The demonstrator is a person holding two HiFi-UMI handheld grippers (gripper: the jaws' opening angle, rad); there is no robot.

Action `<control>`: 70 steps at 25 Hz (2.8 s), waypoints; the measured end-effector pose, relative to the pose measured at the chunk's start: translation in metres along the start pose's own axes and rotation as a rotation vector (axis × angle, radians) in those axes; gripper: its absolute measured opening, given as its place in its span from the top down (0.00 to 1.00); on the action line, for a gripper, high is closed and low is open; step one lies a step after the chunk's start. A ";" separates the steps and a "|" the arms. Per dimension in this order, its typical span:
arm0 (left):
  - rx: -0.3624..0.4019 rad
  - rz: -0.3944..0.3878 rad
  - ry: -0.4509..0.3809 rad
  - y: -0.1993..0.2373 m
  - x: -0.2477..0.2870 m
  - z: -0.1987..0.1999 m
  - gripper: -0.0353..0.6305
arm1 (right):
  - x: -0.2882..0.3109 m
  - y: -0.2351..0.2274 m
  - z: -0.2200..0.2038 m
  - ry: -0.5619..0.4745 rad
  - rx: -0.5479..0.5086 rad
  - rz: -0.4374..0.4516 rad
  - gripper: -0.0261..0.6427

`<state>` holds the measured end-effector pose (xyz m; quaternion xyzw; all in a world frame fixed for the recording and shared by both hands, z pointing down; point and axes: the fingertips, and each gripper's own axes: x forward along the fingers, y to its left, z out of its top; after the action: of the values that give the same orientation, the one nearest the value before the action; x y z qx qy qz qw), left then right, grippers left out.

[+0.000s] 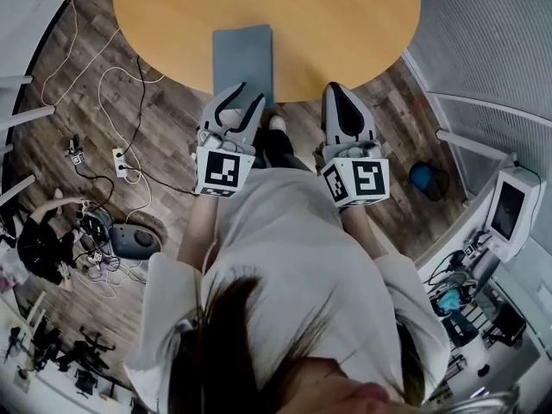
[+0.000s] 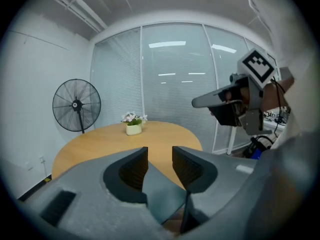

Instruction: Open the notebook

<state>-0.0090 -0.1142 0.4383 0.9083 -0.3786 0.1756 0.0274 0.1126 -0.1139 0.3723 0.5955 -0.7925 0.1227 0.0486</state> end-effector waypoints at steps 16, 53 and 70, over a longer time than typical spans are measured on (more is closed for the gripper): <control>0.146 -0.195 0.249 -0.053 0.042 -0.099 0.59 | -0.002 -0.007 -0.052 0.135 0.033 -0.011 0.96; 0.235 -0.062 0.306 -0.046 0.032 -0.109 0.90 | -0.001 0.002 -0.060 0.148 0.050 0.029 0.96; 0.045 0.070 0.201 -0.013 -0.001 -0.079 0.91 | 0.012 0.038 -0.033 0.109 -0.033 0.118 0.96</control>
<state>-0.0244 -0.0898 0.5130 0.8727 -0.4016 0.2749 0.0388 0.0702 -0.1071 0.4020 0.5393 -0.8243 0.1444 0.0941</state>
